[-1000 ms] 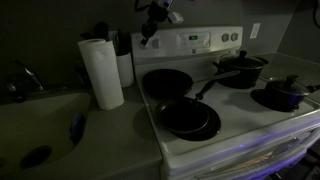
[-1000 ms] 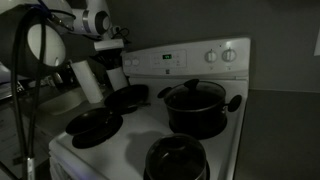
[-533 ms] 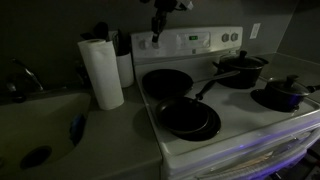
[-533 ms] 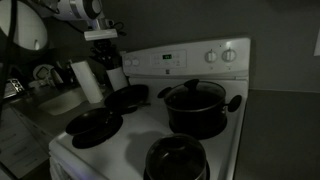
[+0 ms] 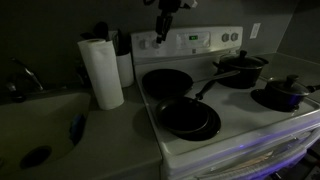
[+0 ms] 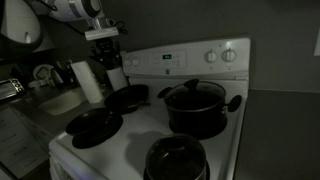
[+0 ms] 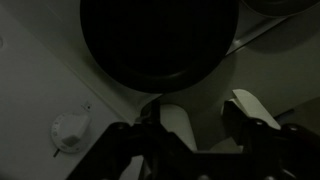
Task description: Press the switch on the top left side of the stove
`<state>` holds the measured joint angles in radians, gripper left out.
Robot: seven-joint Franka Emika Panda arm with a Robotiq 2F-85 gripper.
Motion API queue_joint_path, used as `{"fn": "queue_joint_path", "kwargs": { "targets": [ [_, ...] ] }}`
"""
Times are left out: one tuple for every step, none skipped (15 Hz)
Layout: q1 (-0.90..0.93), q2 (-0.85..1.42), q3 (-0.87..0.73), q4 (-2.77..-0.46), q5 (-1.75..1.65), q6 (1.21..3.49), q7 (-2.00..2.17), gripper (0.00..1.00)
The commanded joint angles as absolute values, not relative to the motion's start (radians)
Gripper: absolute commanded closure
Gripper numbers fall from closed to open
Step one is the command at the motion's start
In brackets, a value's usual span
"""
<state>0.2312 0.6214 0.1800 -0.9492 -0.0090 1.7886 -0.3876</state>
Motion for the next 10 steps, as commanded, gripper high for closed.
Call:
{"fn": "queue_joint_path", "kwargs": {
  "targets": [
    [0.227,0.562,0.169,-1.038,-0.025,1.818,-0.373,0.03],
    [0.225,0.558,0.169,-1.045,-0.022,1.83,-0.371,0.0],
    [0.224,0.553,0.169,-1.053,-0.021,1.846,-0.368,0.0],
    [0.223,0.55,0.168,-1.061,-0.021,1.863,-0.366,0.0],
    [0.224,0.548,0.167,-1.065,-0.022,1.876,-0.364,0.0],
    [0.224,0.546,0.166,-1.07,-0.022,1.891,-0.36,0.0],
    [0.224,0.544,0.164,-1.078,-0.023,1.909,-0.354,0.0],
    [0.223,0.542,0.164,-1.084,-0.022,1.921,-0.352,0.0],
    [0.221,0.538,0.165,-1.096,-0.018,1.943,-0.352,0.0],
    [0.219,0.533,0.166,-1.107,-0.014,1.966,-0.35,0.0]
  ]
}}
